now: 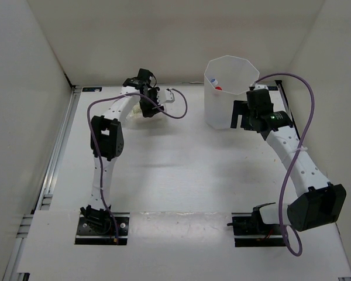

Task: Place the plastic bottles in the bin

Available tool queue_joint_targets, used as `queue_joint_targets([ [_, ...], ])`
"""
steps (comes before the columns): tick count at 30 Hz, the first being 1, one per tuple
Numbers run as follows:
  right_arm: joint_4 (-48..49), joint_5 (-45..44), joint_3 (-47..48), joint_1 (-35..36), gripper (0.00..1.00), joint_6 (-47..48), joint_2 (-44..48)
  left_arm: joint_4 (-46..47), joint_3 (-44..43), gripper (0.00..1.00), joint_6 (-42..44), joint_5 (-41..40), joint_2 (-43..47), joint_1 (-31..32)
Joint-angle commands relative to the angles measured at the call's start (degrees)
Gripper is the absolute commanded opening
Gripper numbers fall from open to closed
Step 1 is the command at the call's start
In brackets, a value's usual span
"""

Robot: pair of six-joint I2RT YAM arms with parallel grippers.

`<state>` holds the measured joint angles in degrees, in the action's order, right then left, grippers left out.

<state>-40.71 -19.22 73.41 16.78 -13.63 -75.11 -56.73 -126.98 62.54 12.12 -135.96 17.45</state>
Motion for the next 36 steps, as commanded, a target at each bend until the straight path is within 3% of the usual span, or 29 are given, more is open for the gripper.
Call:
queue_joint_targets([
  [1, -1.0, -1.1, -0.5, 0.5, 0.98, -2.3, 0.5, 2.1, 2.0, 0.11, -13.4, 7.6, 8.9, -1.0],
  [5, -1.0, -1.1, -1.1, 0.5, 0.98, -3.4, 1.2, 2.1, 8.5, 0.11, -19.1, 12.6, 14.5, -1.0],
  [9, -1.0, -2.4, -1.6, 1.0, 0.98, -4.7, 4.5, 0.8, -0.2, 0.11, -34.7, 16.3, 17.2, -2.6],
  [13, -1.0, -5.7, -4.1, 1.0, 0.98, -7.9, 8.3, 12.2, -4.2, 0.11, -48.5, 12.9, 25.8, -3.1],
  [14, -1.0, -6.5, -5.6, 1.0, 0.98, -8.7, 9.9, 19.3, -4.9, 0.11, -50.5, 11.5, 27.3, -3.1],
  [16, -1.0, -8.0, -7.0, 1.0, 0.98, -11.2, 11.5, 26.3, -7.0, 0.11, -55.9, 8.8, 29.3, 0.0],
  [21, -1.0, -9.3, -10.0, 1.0, 0.98, -13.4, 15.0, 41.3, -18.6, 0.11, -59.7, -1.8, 23.8, 9.7],
  [22, -1.6, -9.3, -10.0, 1.0, 0.98, -14.1, 16.0, 47.8, -19.4, 0.11, -60.3, -2.6, 22.7, 12.6],
  [27, -3.7, -11.7, -10.7, 1.0, 0.98, -15.3, 19.3, 70.7, -11.4, 0.11, -58.2, -10.4, 19.3, 20.6],
  [31, -4.9, -15.6, -11.3, 1.0, 0.98, -16.4, 23.2, 71.5, -13.9, 0.11, -57.4, -9.0, 14.6, 24.5],
  [36, -8.5, -22.0, -11.3, 1.0, 0.98, -18.0, 26.3, 71.5, -8.9, 0.11, -56.8, -7.5, 12.8, 25.3],
])
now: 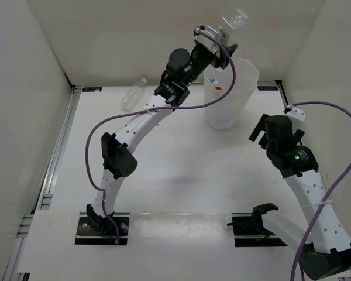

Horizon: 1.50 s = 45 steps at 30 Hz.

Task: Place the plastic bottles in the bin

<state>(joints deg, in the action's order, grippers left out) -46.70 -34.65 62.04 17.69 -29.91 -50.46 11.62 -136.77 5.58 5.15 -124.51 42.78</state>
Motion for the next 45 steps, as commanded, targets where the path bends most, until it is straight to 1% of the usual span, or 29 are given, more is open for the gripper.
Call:
queue_joint_targets([
  [1, -2.5, -6.6, 0.1, 0.1, 0.98, -1.7, 2.2, 2.6, 0.9, 0.11, 0.1, -0.5, 0.8, -0.1],
  [3, -3.0, -6.6, -0.4, 0.1, 0.98, -1.1, 3.0, 1.3, 0.9, 0.11, 0.7, 0.9, -0.9, 0.5],
  [4, -3.6, -6.6, -1.0, 0.1, 0.98, -1.1, 3.6, 1.3, 0.9, 0.13, 1.3, 1.9, -0.9, 0.5],
  [5, -3.6, -6.6, -1.0, 0.1, 0.98, -1.1, 3.6, 0.4, 0.9, 0.19, 1.9, 1.9, -1.6, 0.5],
  [6, -4.2, -6.6, -1.0, 0.1, 0.98, -1.1, 3.6, -0.5, 0.9, 0.28, 2.4, 2.9, -1.6, 0.5],
  [7, -4.2, -6.6, -1.0, 0.1, 0.98, -1.1, 3.6, -1.1, 0.9, 0.59, 2.4, 3.6, -1.6, 0.5],
  [8, -4.2, -6.6, -1.0, 0.1, 0.98, -1.1, 3.6, -1.1, 0.9, 0.75, 2.4, 4.3, -1.6, 0.5],
  [9, -4.2, -6.0, -1.0, 0.1, 0.98, -1.1, 3.6, -2.6, 0.9, 0.99, 2.9, 4.3, -1.6, 0.5],
  [12, -4.2, -5.4, 0.1, 0.1, 0.98, -0.6, 2.3, -4.0, 2.2, 0.99, 4.1, 3.7, 0.4, 1.0],
  [13, -4.2, -5.4, 0.6, 0.1, 0.98, -0.6, 2.3, -4.5, 2.7, 0.99, 4.1, 1.7, 2.0, 1.0],
  [16, -4.2, -4.3, 1.2, 0.1, 0.98, -0.1, 1.7, -5.1, 5.0, 0.99, 5.3, 0.0, 6.0, 1.0],
  [18, -4.2, -3.7, 1.7, 0.1, 0.98, -0.1, 1.2, -6.3, 5.0, 0.99, 5.9, -1.0, 8.0, 0.4],
  [21, -4.2, -2.4, 1.7, 0.1, 0.98, -0.7, 0.6, -8.3, 5.5, 0.99, 7.2, -6.0, 11.8, -0.9],
  [24, -4.2, -1.4, 1.7, 0.1, 0.98, -1.3, 0.6, -9.0, 8.9, 0.99, 10.1, -12.2, 16.6, -3.3],
  [25, -3.7, -1.4, 1.2, 0.1, 0.98, -1.3, 0.6, -9.9, 10.2, 0.99, 12.4, -13.6, 17.8, -4.9],
  [27, -3.1, -0.8, 1.2, 0.1, 0.98, -1.9, 0.6, -11.0, 16.2, 0.99, 14.3, -17.2, 22.2, -6.7],
  [28, -3.1, -0.8, 0.6, 0.1, 0.98, -1.9, 0.6, -12.0, 18.8, 0.99, 15.0, -18.1, 23.7, -8.9],
  [29, -2.6, -0.2, 0.6, 0.1, 0.98, -1.9, 0.6, -12.1, 24.0, 0.99, 15.0, -18.9, 25.3, -10.2],
  [30, -1.9, -0.2, 0.0, 0.1, 0.98, -2.4, 0.6, -12.9, 26.6, 0.99, 15.0, -19.7, 28.1, -11.5],
  [32, -1.4, 1.1, -0.5, 0.6, 0.98, -2.4, 0.6, -13.9, 32.0, 0.99, 16.7, -20.8, 29.8, -15.1],
  [34, 0.0, 2.6, -0.5, 0.6, 0.96, -2.4, -0.6, -16.2, 33.5, 0.99, 17.3, -22.1, 29.8, -17.7],
  [35, 0.0, 2.6, -0.5, 0.6, 0.96, -2.4, -0.6, -17.5, 33.5, 0.99, 17.8, -22.9, 29.8, -20.5],
  [37, 0.0, 3.4, 0.3, 1.1, 0.96, -2.4, -2.6, -22.3, 33.5, 0.99, 19.5, -22.3, 26.2, -23.0],
  [38, 0.0, 3.4, 0.3, 1.1, 0.96, -2.4, -3.2, -23.8, 32.7, 0.99, 22.5, -22.3, 24.7, -24.9],
  [39, 0.0, 3.4, 1.0, 1.7, 0.95, -2.4, -3.2, -24.9, 32.7, 0.99, 24.4, -22.3, 21.5, -25.6],
  [41, 0.0, 3.4, 1.6, 2.3, 0.95, -1.9, -4.5, -26.3, 32.7, 0.99, 27.5, -24.6, 18.6, -27.0],
  [42, 0.0, 3.4, 1.6, 2.3, 0.95, -1.9, -4.5, -26.3, 32.7, 0.99, 27.6, -24.6, 17.4, -27.1],
  [45, 0.0, 3.4, 0.9, 2.3, 0.95, -1.3, -3.3, -27.9, 34.2, 0.99, 29.4, -19.5, 14.9, -28.5],
])
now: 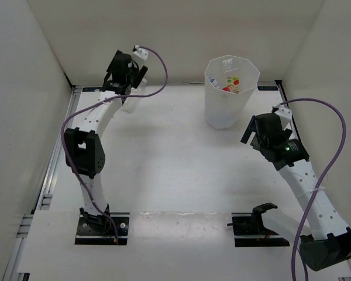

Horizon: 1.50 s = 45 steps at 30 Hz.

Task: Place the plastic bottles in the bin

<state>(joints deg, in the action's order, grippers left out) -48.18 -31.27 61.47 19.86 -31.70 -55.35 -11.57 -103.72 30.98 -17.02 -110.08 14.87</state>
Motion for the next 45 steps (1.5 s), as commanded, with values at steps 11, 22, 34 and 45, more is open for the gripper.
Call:
queue_joint_targets([
  [11, -0.3, 1.1, 0.0, 0.2, 0.95, 2.8, -0.4, -14.0, -28.1, 0.99, 1.5, 4.6, -28.7, -3.4],
  [22, -1.7, -0.1, 1.8, 0.7, 0.95, 2.8, -6.1, -14.0, -23.7, 0.99, -0.2, 4.9, -32.4, -4.8],
  [34, -1.7, -2.0, 3.7, 1.9, 0.95, 4.4, -8.3, -15.8, -17.9, 0.47, 0.4, 12.1, -31.3, -6.9],
  [45, -2.2, -2.5, 1.9, 1.9, 0.95, 1.4, -3.4, -16.9, -16.3, 0.1, -18.7, 30.0, -9.1, -7.5],
])
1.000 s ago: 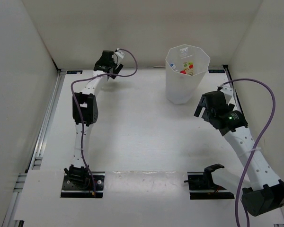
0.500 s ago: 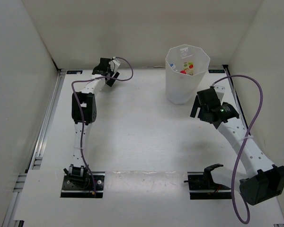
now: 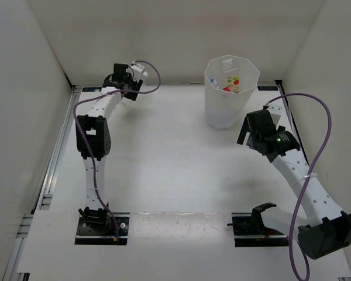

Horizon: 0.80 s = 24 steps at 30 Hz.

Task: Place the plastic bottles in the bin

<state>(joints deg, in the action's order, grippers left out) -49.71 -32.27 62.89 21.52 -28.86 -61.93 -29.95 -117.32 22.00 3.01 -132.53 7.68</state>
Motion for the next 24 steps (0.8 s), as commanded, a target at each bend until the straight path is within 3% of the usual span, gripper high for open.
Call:
queue_joint_targets([
  [1, -0.6, -1.5, 0.5, 0.2, 0.95, -2.2, 3.8, 1.5, -3.5, 0.1, -11.3, 11.6, 16.6, -0.3],
  [6, -0.6, -1.5, -2.6, 0.2, 0.95, -3.2, 8.7, 1.5, -14.5, 0.1, -16.4, 16.1, 20.4, 6.4],
  [11, -1.2, -1.5, -4.4, 0.2, 0.95, -4.4, 14.2, 6.1, -31.4, 0.1, -26.0, 18.4, 14.5, 14.7],
  [16, -2.2, -2.0, -4.4, 0.2, 0.95, -4.4, 16.1, 23.3, -26.3, 0.1, -31.6, 20.2, 11.9, 20.8],
  [24, -4.2, -3.4, -3.1, 0.2, 0.95, -3.2, 16.7, 28.4, -24.2, 0.1, -31.0, 18.4, 6.6, 29.0],
])
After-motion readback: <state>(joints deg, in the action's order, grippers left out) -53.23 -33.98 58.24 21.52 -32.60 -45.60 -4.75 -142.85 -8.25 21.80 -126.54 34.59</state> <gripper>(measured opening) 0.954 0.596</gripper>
